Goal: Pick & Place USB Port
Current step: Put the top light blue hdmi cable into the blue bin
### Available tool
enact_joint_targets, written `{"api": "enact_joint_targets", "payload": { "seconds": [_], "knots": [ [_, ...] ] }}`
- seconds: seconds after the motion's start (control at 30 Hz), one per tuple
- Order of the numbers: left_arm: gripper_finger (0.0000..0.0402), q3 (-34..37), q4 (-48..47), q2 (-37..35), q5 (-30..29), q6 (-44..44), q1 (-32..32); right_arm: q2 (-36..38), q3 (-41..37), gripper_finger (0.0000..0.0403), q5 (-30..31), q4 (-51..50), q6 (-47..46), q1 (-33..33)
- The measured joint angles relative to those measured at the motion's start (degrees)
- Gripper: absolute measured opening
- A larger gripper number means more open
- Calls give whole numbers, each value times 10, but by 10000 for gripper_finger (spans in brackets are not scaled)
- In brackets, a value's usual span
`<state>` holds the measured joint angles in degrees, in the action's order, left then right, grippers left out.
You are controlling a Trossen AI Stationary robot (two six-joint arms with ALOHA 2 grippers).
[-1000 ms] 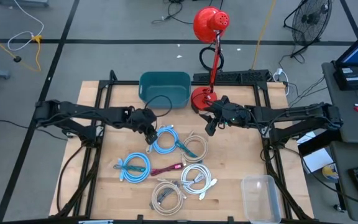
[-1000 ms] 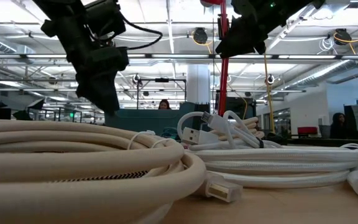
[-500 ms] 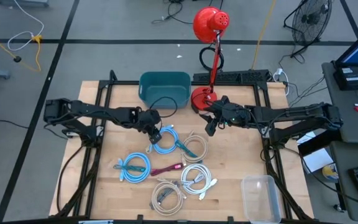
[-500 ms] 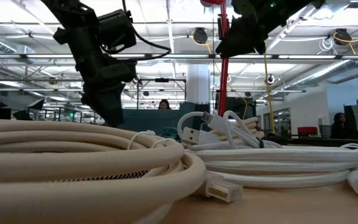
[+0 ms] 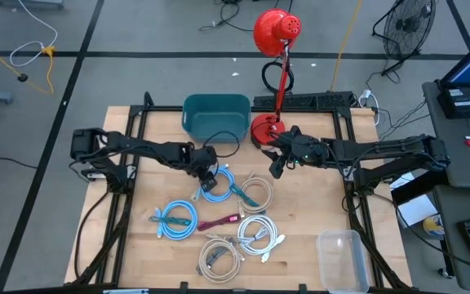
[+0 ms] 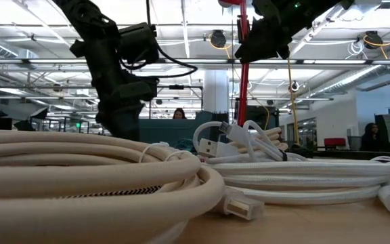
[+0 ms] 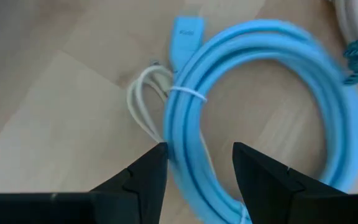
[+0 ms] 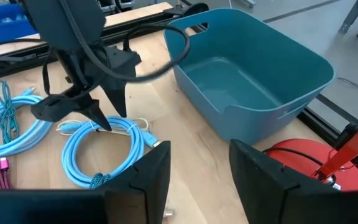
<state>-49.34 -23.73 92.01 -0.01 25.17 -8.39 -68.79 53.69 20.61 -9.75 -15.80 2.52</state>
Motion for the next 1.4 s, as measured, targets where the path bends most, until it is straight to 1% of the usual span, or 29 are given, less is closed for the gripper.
{"api": "enact_joint_targets", "payload": {
  "seconds": [1.03, 1.4],
  "knots": [
    [186, 0, 0, -2, 0, -22, -2, 0, 0, 155, 0, 0, 0, 0],
    [182, 0, -3, 40, 14, -20, -19, 0, 0, 155, 1, 0, 0, 0]
  ]
}}
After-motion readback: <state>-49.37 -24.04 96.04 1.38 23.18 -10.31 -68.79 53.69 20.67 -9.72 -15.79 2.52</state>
